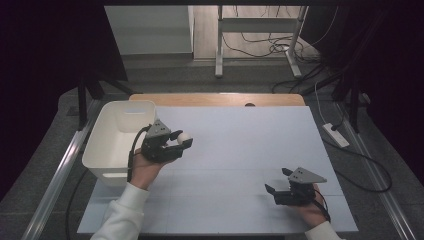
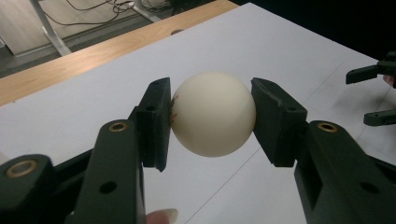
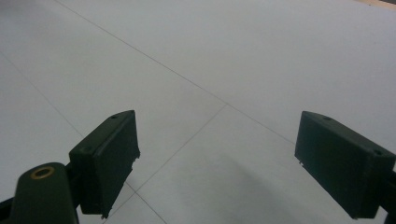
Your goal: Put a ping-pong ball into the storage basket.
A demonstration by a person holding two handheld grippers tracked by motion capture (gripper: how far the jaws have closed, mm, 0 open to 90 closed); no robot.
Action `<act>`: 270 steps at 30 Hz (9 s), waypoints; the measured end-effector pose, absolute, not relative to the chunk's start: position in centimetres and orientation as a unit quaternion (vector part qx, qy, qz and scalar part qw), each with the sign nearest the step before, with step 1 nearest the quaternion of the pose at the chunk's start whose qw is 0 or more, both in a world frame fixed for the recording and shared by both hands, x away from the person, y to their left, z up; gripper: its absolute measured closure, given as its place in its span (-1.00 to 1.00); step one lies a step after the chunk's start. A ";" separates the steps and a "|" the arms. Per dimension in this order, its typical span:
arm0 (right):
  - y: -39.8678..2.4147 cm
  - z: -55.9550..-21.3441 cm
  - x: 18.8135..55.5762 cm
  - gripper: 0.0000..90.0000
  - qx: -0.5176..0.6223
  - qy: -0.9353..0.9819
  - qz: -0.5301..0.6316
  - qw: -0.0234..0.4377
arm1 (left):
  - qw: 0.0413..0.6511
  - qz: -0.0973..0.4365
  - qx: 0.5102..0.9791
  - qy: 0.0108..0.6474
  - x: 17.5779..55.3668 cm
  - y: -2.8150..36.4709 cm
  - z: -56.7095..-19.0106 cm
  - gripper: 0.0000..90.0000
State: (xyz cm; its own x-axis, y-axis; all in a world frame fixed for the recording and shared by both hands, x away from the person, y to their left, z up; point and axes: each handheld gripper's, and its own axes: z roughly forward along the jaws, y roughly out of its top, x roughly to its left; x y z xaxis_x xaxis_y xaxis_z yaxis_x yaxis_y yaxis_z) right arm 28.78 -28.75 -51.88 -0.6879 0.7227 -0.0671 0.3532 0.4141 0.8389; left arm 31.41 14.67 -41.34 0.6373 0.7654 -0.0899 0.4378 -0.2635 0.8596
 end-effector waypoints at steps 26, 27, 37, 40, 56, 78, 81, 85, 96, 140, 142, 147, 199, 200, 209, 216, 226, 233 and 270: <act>-28.7 -52.0 28.8 -0.70 0.328 0.817 0.420 0.218 | 0.469 0.185 0.767 0.396 31.2 15.2 -41.1 0.12; -28.7 -52.0 28.8 -0.70 0.328 0.817 0.420 0.218 | 0.469 0.185 0.767 0.396 31.2 15.2 -41.1 0.12; -28.8 -51.9 28.8 -0.70 0.330 0.815 0.422 0.220 | 0.477 0.195 0.758 0.400 31.0 16.1 -40.2 0.13; -28.8 -51.9 28.8 -0.70 0.331 0.813 0.425 0.221 | 0.478 0.198 0.756 0.401 31.0 16.3 -40.0 0.13; -28.8 -51.8 28.8 -0.70 0.334 0.810 0.427 0.223 | 0.482 0.211 0.744 0.412 31.0 17.4 -39.4 0.13; -29.0 -51.7 28.8 -0.70 0.339 0.806 0.429 0.227 | 0.489 0.235 0.713 0.443 30.8 20.4 -38.0 0.13; -29.0 -51.7 28.8 -0.70 0.339 0.806 0.430 0.226 | 0.489 0.239 0.708 0.449 30.8 20.9 -37.8 0.13; -29.0 -51.7 28.8 -0.70 0.340 0.805 0.431 0.226 | 0.486 0.245 0.703 0.458 30.9 21.8 -37.6 0.13; -29.0 -51.7 28.8 -0.70 0.340 0.805 0.431 0.226 | 0.472 0.255 0.688 0.489 30.9 24.2 -37.9 0.13; -29.0 -51.8 28.9 -0.70 0.342 0.805 0.429 0.224 | 0.365 0.221 0.694 0.579 35.2 26.9 -40.3 -0.32; -29.0 -51.8 28.9 -0.70 0.343 0.805 0.429 0.223 | 0.374 0.221 0.691 0.577 35.0 26.8 -40.1 -0.52; -29.1 -51.6 28.8 -0.70 0.346 0.799 0.444 0.213 | 0.407 0.223 0.687 0.559 34.0 26.6 -39.3 -0.60; -29.8 -51.5 28.5 -0.71 0.355 0.794 0.443 0.218 | 0.544 0.147 0.738 0.370 26.7 18.9 -38.5 -0.57; -29.8 -51.5 28.5 -0.71 0.355 0.794 0.443 0.218 | 0.540 0.149 0.742 0.367 26.6 18.5 -38.6 -0.57; -29.8 -51.5 28.4 -0.71 0.353 0.795 0.443 0.218 | 0.528 0.139 0.763 0.347 26.0 16.0 -40.6 -0.56; -29.7 -51.5 28.4 -0.71 0.354 0.795 0.442 0.218 | 0.521 0.140 0.768 0.345 25.5 15.2 -42.1 -0.55; -29.7 -51.5 28.4 -0.70 0.351 0.793 0.446 0.219 | 0.509 0.148 0.784 0.322 24.5 14.1 -44.9 -0.54; -29.7 -51.4 28.4 -0.71 0.350 0.792 0.448 0.221 | 0.510 0.136 0.779 0.339 24.1 14.9 -46.8 -0.54; -29.2 -51.6 28.2 -0.71 0.329 0.804 0.449 0.206 | 0.482 0.146 0.770 0.392 22.6 20.2 -52.0 -0.52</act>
